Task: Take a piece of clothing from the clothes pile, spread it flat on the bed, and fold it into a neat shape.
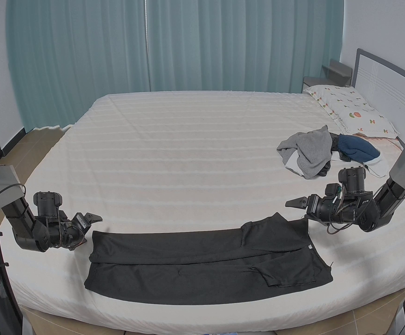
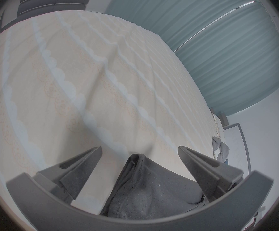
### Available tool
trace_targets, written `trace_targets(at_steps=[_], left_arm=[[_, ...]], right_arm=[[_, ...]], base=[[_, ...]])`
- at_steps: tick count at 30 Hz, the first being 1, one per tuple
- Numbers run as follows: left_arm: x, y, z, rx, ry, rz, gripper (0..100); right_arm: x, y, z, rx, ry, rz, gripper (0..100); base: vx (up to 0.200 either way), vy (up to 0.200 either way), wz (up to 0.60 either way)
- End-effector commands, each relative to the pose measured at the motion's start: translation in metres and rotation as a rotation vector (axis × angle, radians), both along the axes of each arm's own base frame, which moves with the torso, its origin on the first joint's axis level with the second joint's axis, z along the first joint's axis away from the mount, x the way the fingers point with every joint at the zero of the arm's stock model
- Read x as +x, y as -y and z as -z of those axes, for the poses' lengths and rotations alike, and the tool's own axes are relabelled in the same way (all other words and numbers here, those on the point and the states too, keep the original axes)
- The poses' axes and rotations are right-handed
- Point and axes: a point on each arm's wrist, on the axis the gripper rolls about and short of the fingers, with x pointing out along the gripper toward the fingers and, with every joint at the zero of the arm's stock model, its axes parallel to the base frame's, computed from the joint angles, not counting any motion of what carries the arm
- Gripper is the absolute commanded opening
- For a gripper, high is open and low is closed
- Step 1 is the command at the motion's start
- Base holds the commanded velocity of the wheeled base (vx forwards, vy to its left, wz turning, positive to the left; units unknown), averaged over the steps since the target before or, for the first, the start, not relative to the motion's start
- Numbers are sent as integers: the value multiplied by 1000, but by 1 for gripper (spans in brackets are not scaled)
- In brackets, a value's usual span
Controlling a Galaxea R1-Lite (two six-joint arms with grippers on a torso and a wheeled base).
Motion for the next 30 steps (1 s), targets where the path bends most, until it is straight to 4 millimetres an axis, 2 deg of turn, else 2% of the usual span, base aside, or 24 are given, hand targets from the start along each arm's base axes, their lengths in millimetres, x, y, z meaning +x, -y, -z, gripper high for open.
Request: trace_targets(at_steps=[1,6,18,19,30], left_arm=[[0,0,-1,0,3,-1,100],[0,0,-1,2,3,-1,100],[0,0,0,2,2,0,100],[0,0,0,2,2,-1,100],[0,0,0,2,2,0,100]], right_arm=[[7,-6,30,-34,-45,-42,100],[14,-5,54,-42,-79,-45,100],[14,-3,61,-13,-99,-78,100],[14,-3,61,-15,-97,-80,0],[5,13,56,-65,-75,-86,0]], base=[[0,0,0],[0,0,0],[0,0,0],[0,0,0],[0,0,0]])
